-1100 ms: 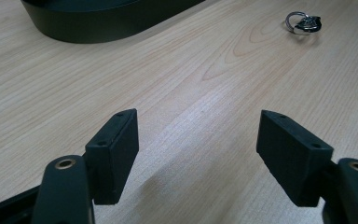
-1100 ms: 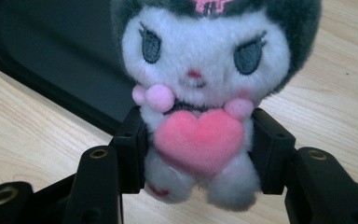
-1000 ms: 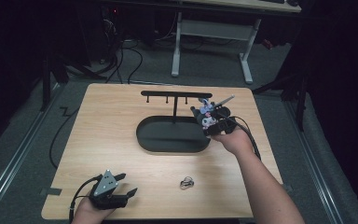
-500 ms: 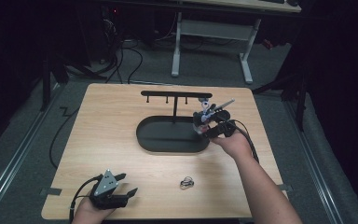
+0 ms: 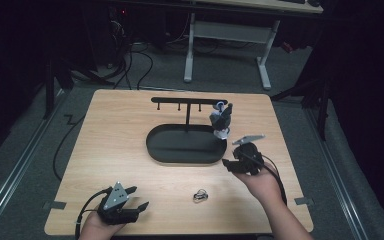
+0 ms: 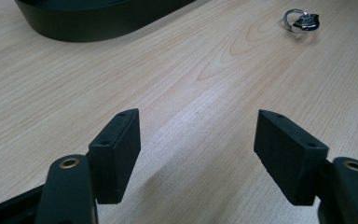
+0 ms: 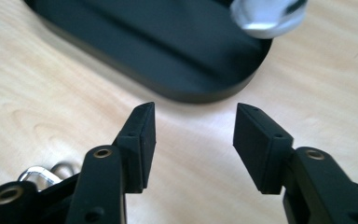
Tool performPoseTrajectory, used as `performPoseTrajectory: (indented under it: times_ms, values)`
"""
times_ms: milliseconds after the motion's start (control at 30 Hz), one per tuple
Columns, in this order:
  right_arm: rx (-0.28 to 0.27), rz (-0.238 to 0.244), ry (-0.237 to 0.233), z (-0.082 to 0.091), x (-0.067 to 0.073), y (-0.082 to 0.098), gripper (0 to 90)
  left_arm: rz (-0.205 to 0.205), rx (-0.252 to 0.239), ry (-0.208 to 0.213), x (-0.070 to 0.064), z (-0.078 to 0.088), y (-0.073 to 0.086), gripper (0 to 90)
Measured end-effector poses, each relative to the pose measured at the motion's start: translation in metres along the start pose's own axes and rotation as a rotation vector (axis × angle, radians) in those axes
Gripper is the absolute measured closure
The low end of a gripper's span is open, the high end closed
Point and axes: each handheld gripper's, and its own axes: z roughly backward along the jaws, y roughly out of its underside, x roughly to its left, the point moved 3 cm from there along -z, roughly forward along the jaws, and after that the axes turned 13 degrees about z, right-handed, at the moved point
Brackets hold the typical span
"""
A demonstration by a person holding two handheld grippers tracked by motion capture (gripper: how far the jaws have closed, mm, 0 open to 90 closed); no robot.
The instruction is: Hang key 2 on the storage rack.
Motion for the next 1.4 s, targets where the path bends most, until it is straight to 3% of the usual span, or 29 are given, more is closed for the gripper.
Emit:
performPoseTrajectory:
  times_ms: [200,300,333,367,467,567,633,767,867,1033,1067,1133,1267,1400]
  values:
    - [-0.143,-0.051,-0.043,-0.003,0.028,0.051,66.7,0.001,-0.015,-0.016,-0.003,0.002,-0.002,36.1]
    - [-0.220,-0.046,-0.019,-0.003,0.042,0.067,81.2,-0.008,-0.009,-0.020,-0.001,0.001,-0.003,36.0]
    - [-0.239,-0.064,-0.039,-0.004,0.048,0.075,88.7,-0.005,-0.007,-0.021,-0.001,0.001,-0.003,36.0]
    - [-0.232,-0.077,-0.076,-0.005,0.052,0.077,90.0,0.000,-0.010,-0.021,0.001,0.001,-0.003,36.0]
    - [-0.212,0.021,-0.061,-0.004,0.066,0.073,90.0,0.005,-0.005,-0.024,0.003,-0.001,-0.003,36.0]
    - [-0.221,0.040,-0.129,-0.013,0.080,0.067,90.0,0.001,0.004,-0.028,0.003,-0.003,-0.002,35.9]
    - [-0.210,0.097,-0.141,-0.019,0.092,0.060,90.0,-0.001,0.005,-0.029,0.003,-0.004,-0.002,35.8]
    - [-0.181,0.157,-0.190,-0.031,0.109,0.053,66.8,-0.006,0.013,-0.029,0.002,-0.004,0.000,35.7]
    - [-0.190,0.195,-0.167,-0.034,0.120,0.050,54.2,-0.007,0.017,-0.028,0.003,-0.004,0.001,35.7]
    - [-0.190,0.220,-0.122,-0.039,0.127,0.045,52.9,-0.004,0.017,-0.025,0.004,-0.004,0.001,35.7]
    - [-0.167,0.235,-0.093,-0.043,0.128,0.045,57.4,-0.005,0.013,-0.022,0.003,-0.003,0.001,35.7]
    - [-0.151,0.236,-0.078,-0.046,0.127,0.046,61.9,-0.007,0.012,-0.022,0.003,-0.003,0.001,35.7]
    - [-0.142,0.212,-0.063,-0.044,0.119,0.051,67.3,-0.006,0.013,-0.019,0.003,-0.003,0.001,35.6]
    - [-0.130,0.167,-0.038,-0.041,0.100,0.060,68.2,-0.004,0.014,-0.018,0.003,-0.003,0.001,35.6]
